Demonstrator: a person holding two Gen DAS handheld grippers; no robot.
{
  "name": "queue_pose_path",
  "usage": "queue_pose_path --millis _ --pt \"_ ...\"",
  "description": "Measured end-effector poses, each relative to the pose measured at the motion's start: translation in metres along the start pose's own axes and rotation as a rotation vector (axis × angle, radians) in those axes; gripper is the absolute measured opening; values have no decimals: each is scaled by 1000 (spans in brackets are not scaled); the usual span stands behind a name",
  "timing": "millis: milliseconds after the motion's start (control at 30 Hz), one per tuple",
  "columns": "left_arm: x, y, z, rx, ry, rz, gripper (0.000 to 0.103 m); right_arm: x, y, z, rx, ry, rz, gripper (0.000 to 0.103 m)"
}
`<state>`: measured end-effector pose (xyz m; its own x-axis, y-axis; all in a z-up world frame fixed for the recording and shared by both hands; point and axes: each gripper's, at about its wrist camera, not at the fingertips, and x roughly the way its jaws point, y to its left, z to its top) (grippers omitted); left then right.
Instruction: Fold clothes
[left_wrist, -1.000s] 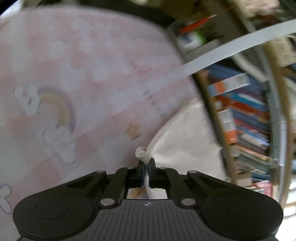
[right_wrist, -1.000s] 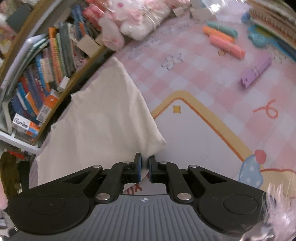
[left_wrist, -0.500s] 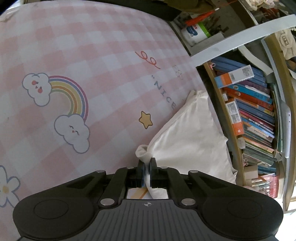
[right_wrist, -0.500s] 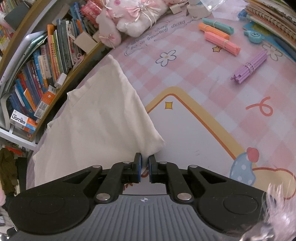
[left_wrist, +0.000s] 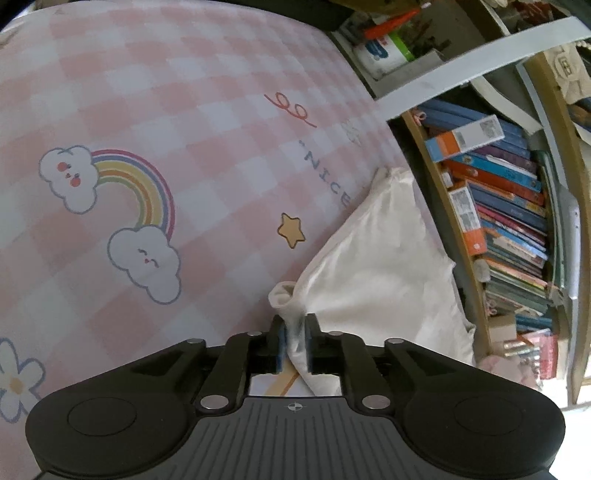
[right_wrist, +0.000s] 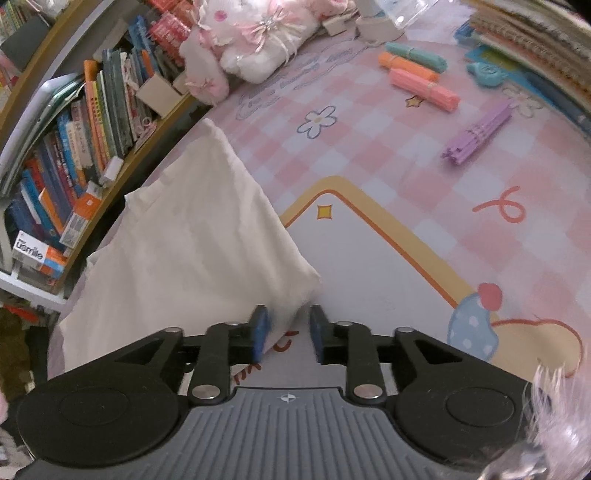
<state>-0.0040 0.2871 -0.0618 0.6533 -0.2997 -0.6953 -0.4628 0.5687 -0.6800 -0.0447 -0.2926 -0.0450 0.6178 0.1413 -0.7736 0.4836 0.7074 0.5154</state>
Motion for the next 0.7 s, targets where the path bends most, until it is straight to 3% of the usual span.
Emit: queue_pose_path --millis 167,333,500,700 --pt "1 -1 9 65 62 -51 33 -10 14 -20 10 -47 -50 33" --pt "-2 -4 20 160 124 -86 66 -18 56 -55 -65 -61 -73 34" --pt "-2 -11 34 293 182 -71 77 -20 119 -97 -280 -76 -71 38" --pt "-2 -15 55 437 212 -48 77 -13 193 -158 -580 -86 -42 45"
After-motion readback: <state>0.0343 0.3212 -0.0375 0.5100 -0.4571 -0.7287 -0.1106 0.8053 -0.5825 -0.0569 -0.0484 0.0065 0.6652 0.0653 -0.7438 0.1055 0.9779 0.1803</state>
